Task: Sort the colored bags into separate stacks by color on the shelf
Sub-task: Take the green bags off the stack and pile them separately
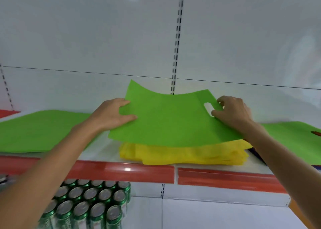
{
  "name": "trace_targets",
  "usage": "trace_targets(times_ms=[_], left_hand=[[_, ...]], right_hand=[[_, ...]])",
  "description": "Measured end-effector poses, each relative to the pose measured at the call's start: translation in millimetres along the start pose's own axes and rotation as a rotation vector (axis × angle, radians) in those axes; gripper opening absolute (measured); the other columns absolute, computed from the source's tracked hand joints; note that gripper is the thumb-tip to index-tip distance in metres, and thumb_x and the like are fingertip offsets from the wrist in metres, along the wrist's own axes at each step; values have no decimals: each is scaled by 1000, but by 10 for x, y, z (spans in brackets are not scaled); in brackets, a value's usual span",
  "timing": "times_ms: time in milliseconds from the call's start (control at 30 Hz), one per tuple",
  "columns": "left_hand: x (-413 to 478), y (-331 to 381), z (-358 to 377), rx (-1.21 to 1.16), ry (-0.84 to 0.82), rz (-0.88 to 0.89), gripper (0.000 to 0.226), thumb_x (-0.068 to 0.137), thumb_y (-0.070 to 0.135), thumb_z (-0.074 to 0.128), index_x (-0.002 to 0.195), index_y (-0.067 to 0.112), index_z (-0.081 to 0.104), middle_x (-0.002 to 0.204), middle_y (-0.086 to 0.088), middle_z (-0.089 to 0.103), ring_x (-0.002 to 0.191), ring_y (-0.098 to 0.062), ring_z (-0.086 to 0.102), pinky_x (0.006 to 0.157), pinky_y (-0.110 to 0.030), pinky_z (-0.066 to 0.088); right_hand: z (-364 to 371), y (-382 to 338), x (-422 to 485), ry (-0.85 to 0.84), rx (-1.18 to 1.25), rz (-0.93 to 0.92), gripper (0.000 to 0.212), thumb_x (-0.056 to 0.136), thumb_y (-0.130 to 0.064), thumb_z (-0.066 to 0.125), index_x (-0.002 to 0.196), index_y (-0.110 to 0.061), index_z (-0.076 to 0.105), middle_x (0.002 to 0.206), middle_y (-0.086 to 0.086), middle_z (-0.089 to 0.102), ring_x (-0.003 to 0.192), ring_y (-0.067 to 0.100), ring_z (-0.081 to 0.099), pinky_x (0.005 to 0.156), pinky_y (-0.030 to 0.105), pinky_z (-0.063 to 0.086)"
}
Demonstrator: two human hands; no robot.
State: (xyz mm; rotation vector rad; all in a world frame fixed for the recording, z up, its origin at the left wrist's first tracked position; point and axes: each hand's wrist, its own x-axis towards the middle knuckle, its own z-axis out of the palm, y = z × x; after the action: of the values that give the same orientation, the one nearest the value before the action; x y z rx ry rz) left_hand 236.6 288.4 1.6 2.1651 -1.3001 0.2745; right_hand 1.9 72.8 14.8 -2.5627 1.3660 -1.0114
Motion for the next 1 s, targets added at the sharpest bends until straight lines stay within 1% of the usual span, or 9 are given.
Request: trace_targets(times_ms=[67,200,367,467,600,733,833,900,1000], left_hand=[[-40,-254,-145,-17,20,-41,62,82,36,67,136,14,47,146,-3,40,134,-17,36,106,-20,23],[-158,-700,-341,-40,52,-111,58,84,35,65,136,15,48,146,-4,40,134,-19,37,107,-23,25],[-259,-1260,-582,-39,98,-131,55,84,33,65,134,17,49,145,-2,41,132,-20,38,107,-26,26],[-307,-1610,-659,-60,59,-157,55,84,34,64,134,18,49,145,-2,41,132,-21,39,107,-28,28],[-301,-2110,-881,-84,51,-144,54,85,31,64,135,16,49,145,-3,41,132,-21,40,106,-26,28],[-289,-2729,-1195,-22,-11,-140,53,86,31,62,135,13,48,144,-6,41,133,-21,37,107,-26,26],[-312,-3176,-1341,5,-56,-172,52,86,33,62,133,13,50,142,-8,44,131,-23,41,107,-28,29],[-341,-3415,-1372,15,-88,-182,51,86,34,63,132,14,53,140,-9,47,128,-25,45,106,-29,31],[-388,-3641,-1358,35,-185,-165,51,86,36,61,131,14,53,140,-8,47,128,-23,45,105,-28,32]], right_hand=[[72,-269,-31,-11,17,-11,42,81,-29,65,121,-17,59,122,8,61,111,30,54,82,34,41],[217,-767,-84,-47,15,-88,46,82,-30,64,125,-18,57,125,6,59,113,30,53,83,34,41],[403,-1299,-181,-49,16,-110,41,83,-32,62,122,-17,59,124,8,59,112,30,53,82,34,41],[482,-1629,-231,-62,0,-107,42,83,-33,61,122,-17,59,123,9,59,112,31,53,83,35,41],[659,-2144,-333,-31,27,-87,41,83,-32,61,120,-16,58,120,8,60,109,30,53,80,34,40],[990,-2735,-501,-73,12,-58,41,83,-34,61,120,-17,57,118,6,61,108,29,54,75,31,37],[1231,-3118,-667,-101,7,-57,39,84,-35,60,117,-15,58,114,7,62,104,29,56,72,30,38],[1377,-3276,-789,-141,-21,-53,35,85,-35,59,113,-14,58,111,7,63,100,28,57,71,30,39],[1512,-3388,-938,-186,-60,-12,34,85,-36,58,111,-14,59,108,7,63,97,28,58,70,31,42]])
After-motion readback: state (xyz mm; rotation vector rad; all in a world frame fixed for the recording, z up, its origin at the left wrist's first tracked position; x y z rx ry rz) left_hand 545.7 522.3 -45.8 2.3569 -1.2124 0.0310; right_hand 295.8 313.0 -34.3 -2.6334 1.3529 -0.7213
